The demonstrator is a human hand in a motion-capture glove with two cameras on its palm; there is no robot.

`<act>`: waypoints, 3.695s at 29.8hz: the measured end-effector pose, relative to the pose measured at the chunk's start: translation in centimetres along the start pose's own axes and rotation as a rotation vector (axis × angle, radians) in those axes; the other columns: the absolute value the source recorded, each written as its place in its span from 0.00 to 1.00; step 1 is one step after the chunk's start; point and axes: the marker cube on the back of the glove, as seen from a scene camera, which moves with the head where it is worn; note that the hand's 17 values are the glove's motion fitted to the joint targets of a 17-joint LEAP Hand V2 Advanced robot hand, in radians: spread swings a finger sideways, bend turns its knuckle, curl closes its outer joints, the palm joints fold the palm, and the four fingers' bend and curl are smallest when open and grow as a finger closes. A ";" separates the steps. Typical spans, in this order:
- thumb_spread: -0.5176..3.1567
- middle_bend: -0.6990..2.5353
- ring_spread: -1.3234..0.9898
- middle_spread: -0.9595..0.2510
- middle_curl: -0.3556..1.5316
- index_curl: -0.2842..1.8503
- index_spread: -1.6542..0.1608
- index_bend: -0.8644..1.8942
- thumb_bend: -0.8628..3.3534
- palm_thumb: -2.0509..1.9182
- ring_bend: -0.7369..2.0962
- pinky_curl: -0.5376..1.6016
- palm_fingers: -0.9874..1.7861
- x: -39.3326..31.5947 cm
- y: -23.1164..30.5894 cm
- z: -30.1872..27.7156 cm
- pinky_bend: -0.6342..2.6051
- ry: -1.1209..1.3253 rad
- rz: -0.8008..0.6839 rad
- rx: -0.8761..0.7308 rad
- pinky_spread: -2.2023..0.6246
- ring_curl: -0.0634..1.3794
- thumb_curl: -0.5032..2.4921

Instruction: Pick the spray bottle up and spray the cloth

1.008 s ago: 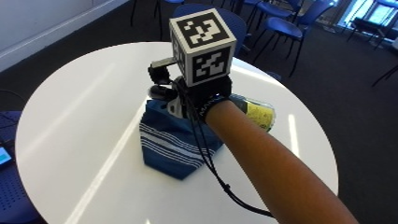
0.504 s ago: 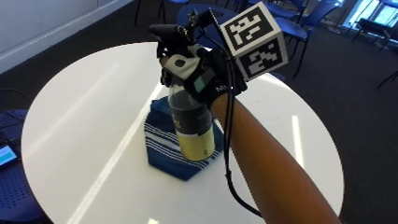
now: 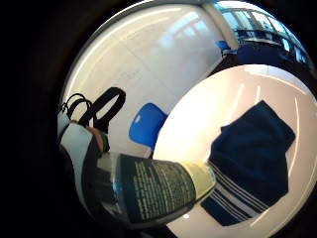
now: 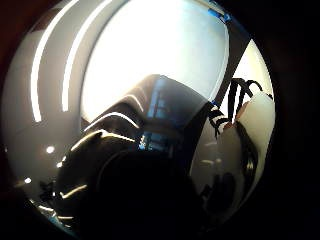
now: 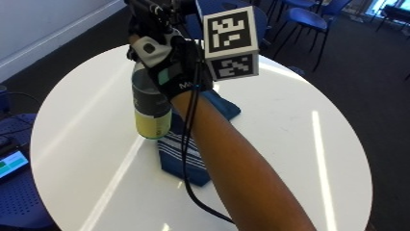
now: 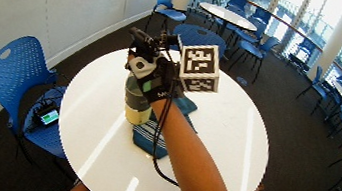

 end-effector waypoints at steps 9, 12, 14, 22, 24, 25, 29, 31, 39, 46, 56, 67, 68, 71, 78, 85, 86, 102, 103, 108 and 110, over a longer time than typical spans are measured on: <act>0.23 0.40 0.48 0.63 0.45 0.39 0.79 0.49 0.20 0.74 0.46 0.43 0.86 1.2 -2.7 3.9 0.31 -0.022 0.024 0.062 0.69 0.35 0.46; 0.23 0.40 0.48 0.63 0.45 0.39 0.79 0.49 0.20 0.74 0.46 0.43 0.86 2.0 -3.5 4.7 0.31 -0.018 0.027 0.099 0.69 0.35 0.46; 0.23 0.40 0.48 0.63 0.45 0.39 0.79 0.49 0.20 0.74 0.46 0.43 0.86 2.7 -3.9 5.3 0.31 -0.014 0.034 0.116 0.69 0.35 0.46; 0.23 0.40 0.48 0.63 0.45 0.39 0.79 0.49 0.20 0.73 0.46 0.43 0.86 4.2 -5.5 7.2 0.31 0.017 0.057 0.106 0.68 0.35 0.46; 0.23 0.40 0.48 0.63 0.45 0.39 0.79 0.49 0.20 0.73 0.46 0.44 0.86 4.4 -5.8 7.7 0.32 0.031 0.056 0.098 0.68 0.35 0.46; 0.23 0.40 0.48 0.63 0.45 0.39 0.79 0.49 0.20 0.73 0.46 0.44 0.86 4.5 -5.8 8.1 0.32 0.034 0.058 0.094 0.68 0.35 0.46; 0.23 0.40 0.48 0.63 0.45 0.39 0.79 0.49 0.20 0.73 0.46 0.44 0.86 4.7 -5.9 9.9 0.32 0.020 0.072 0.071 0.68 0.35 0.46; 0.23 0.40 0.48 0.63 0.45 0.39 0.79 0.49 0.20 0.73 0.46 0.44 0.86 4.3 -6.0 10.7 0.32 0.013 0.073 0.057 0.68 0.35 0.46; 0.23 0.40 0.48 0.63 0.45 0.39 0.79 0.49 0.20 0.73 0.46 0.44 0.86 3.4 -6.9 11.2 0.31 0.017 0.084 0.054 0.68 0.35 0.46; 0.23 0.40 0.47 0.62 0.45 0.39 0.78 0.49 0.20 0.73 0.46 0.44 0.85 3.9 -7.7 10.8 0.31 0.016 0.120 0.047 0.68 0.35 0.46; 0.24 0.40 0.47 0.62 0.45 0.39 0.77 0.48 0.20 0.73 0.45 0.44 0.85 3.8 -7.7 10.7 0.32 0.055 0.116 0.005 0.67 0.35 0.46; 0.25 0.39 0.46 0.62 0.45 0.39 0.77 0.47 0.20 0.73 0.45 0.44 0.85 3.5 -8.0 10.4 0.32 0.085 0.118 0.024 0.67 0.35 0.46; 0.25 0.39 0.46 0.62 0.44 0.39 0.77 0.47 0.20 0.73 0.45 0.44 0.85 3.4 -8.1 10.4 0.32 0.087 0.116 0.027 0.67 0.35 0.46; 0.25 0.39 0.46 0.62 0.44 0.39 0.77 0.47 0.20 0.73 0.45 0.43 0.85 2.6 -8.6 10.5 0.31 0.092 0.104 0.036 0.67 0.35 0.46; 0.25 0.39 0.46 0.62 0.45 0.39 0.77 0.47 0.20 0.73 0.45 0.43 0.85 2.2 -8.9 10.3 0.31 0.101 0.102 0.044 0.67 0.35 0.46; 0.25 0.39 0.46 0.62 0.45 0.39 0.77 0.46 0.20 0.73 0.45 0.43 0.85 3.8 -8.3 9.8 0.31 0.115 0.126 0.023 0.67 0.35 0.46; 0.25 0.39 0.46 0.62 0.45 0.39 0.77 0.46 0.20 0.73 0.45 0.43 0.85 4.1 -8.2 9.5 0.32 0.118 0.134 0.013 0.67 0.35 0.46; 0.28 0.39 0.48 0.62 0.45 0.38 0.75 0.40 0.19 0.72 0.46 0.42 0.76 5.5 -6.1 10.5 0.27 0.083 0.200 -0.133 0.73 0.35 0.44; 0.28 0.39 0.48 0.62 0.45 0.38 0.75 0.39 0.20 0.72 0.46 0.42 0.75 5.7 -6.0 10.4 0.26 0.080 0.203 -0.133 0.74 0.36 0.44; 0.32 0.38 0.48 0.62 0.44 0.34 0.74 0.34 0.19 0.71 0.47 0.41 0.72 5.8 -5.7 9.9 0.25 0.070 0.198 -0.133 0.76 0.36 0.42; 0.34 0.38 0.48 0.63 0.45 0.33 0.73 0.32 0.19 0.69 0.47 0.41 0.70 5.5 -5.7 9.7 0.25 0.074 0.188 -0.135 0.77 0.36 0.41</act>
